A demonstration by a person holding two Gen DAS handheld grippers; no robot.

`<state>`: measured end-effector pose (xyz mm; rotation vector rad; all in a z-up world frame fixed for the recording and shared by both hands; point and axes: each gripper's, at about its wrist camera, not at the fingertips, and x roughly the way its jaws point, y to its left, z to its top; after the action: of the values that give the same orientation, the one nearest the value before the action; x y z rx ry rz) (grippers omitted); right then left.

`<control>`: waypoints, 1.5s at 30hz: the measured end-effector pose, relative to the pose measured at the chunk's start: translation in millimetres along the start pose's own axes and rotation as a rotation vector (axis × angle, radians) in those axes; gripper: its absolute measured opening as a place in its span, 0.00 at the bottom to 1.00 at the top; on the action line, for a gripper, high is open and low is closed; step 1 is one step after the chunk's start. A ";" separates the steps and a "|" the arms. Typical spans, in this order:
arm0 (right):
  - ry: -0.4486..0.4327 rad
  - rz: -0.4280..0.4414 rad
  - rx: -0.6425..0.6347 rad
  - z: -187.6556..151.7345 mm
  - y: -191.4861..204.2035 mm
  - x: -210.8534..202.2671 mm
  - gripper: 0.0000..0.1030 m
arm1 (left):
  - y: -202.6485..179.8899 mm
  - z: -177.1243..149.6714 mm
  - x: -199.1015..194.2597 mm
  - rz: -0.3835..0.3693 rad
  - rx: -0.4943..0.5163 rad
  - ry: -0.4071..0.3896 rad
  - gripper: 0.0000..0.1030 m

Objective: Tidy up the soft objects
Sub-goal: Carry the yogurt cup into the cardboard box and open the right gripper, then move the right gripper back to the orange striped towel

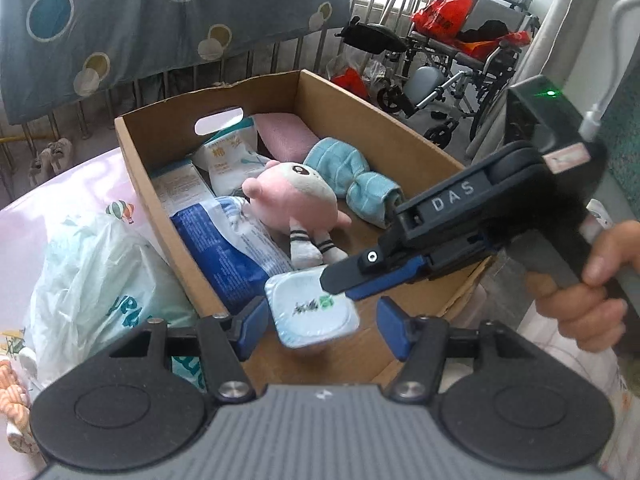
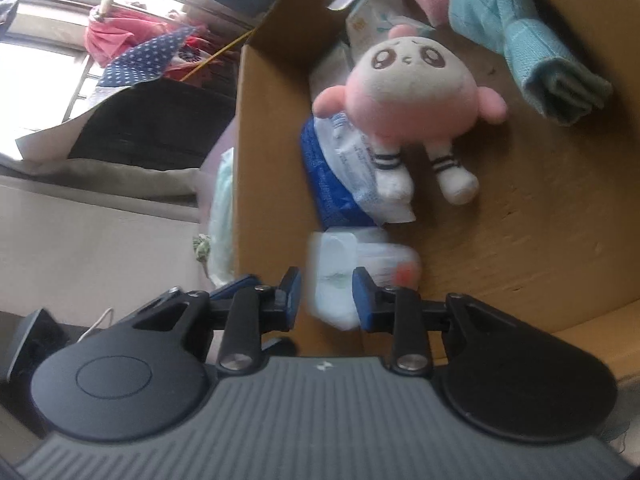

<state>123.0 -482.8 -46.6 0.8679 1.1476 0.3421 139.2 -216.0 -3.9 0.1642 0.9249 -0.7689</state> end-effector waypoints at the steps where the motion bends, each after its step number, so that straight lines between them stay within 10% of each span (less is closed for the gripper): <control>1: -0.006 0.000 0.006 1.2 -1.3 -1.1 0.31 | 0.4 -0.7 -2.7 -0.002 -0.001 -0.002 0.59; 11: -0.159 -0.148 -0.033 15.7 4.2 -1.1 0.32 | 18.8 -10.7 -45.5 0.022 -0.057 -0.071 0.59; 30: -0.030 -0.152 0.008 3.7 12.8 41.4 0.30 | 102.1 -97.2 -117.3 0.247 -0.244 -0.128 0.68; 39: -0.213 -0.185 -0.195 -0.8 83.0 -5.9 0.49 | 130.1 -154.4 -149.4 0.534 -0.294 -0.161 0.70; 45: -0.155 -0.058 -0.338 -9.8 158.2 30.6 0.50 | 155.8 -175.7 -157.4 0.586 -0.360 -0.162 0.70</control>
<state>155.6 -357.9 50.4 0.5530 0.9348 0.4007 69.6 57.6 -19.2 0.0487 0.7887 -0.0669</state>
